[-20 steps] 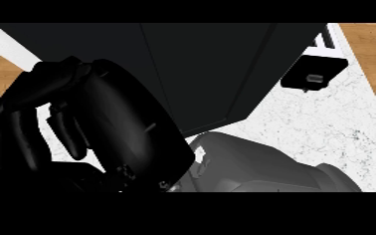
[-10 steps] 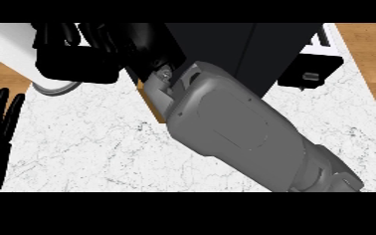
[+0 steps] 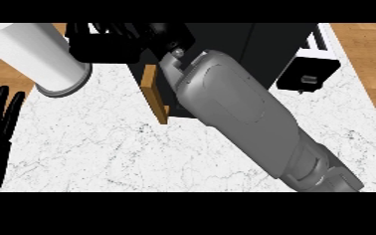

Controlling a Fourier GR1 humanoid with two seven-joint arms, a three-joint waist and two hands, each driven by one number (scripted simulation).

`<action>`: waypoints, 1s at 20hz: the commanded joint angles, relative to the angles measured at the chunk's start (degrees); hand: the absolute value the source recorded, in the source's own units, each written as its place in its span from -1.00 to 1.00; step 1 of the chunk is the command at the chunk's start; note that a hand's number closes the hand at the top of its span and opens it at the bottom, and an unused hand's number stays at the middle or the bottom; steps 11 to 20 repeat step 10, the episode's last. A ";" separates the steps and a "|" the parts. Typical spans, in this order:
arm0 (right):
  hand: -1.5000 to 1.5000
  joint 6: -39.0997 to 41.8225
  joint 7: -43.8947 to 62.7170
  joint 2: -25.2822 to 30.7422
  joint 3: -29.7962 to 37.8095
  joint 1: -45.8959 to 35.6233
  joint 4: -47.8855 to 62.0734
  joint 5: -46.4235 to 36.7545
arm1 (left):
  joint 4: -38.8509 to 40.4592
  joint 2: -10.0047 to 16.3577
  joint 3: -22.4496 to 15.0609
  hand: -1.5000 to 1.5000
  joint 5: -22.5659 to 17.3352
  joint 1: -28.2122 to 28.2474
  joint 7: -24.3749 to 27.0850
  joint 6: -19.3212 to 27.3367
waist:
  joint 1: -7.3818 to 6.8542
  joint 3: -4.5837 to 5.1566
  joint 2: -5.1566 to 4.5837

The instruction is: Pick up the wine, place it into the cabinet and close the cabinet

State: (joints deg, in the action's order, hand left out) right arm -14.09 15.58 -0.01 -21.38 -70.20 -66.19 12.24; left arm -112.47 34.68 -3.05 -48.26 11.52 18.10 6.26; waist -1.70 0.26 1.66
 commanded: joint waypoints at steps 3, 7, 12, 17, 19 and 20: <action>1.00 1.55 -3.65 4.94 4.07 -1.40 10.61 -2.46 | 0.43 0.78 1.36 -1.00 -0.71 -0.09 -1.53 -1.27 | -0.15 -0.17 -2.28; 1.00 1.97 -5.46 5.14 2.38 0.70 10.08 -3.93 | 1.14 -0.29 0.12 -1.00 0.41 -2.30 -2.11 0.15 | 0.69 -0.21 -2.20; 1.00 2.27 -6.41 6.41 3.60 1.30 11.39 -3.79 | 1.53 -1.29 -0.09 -1.00 0.29 0.02 -0.38 -2.01 | -0.21 -0.14 -2.36; 1.00 2.27 -6.41 6.41 3.60 1.30 11.39 -3.79 | 1.53 -1.29 -0.09 -1.00 0.29 0.02 -0.38 -2.01 | -0.21 -0.14 -2.36; 1.00 2.27 -6.41 6.41 3.60 1.30 11.39 -3.79 | 1.53 -1.29 -0.09 -1.00 0.29 0.02 -0.38 -2.01 | -0.21 -0.14 -2.36; 1.00 2.27 -6.41 6.41 3.60 1.30 11.39 -3.79 | 1.53 -1.29 -0.09 -1.00 0.29 0.02 -0.38 -2.01 | -0.21 -0.14 -2.36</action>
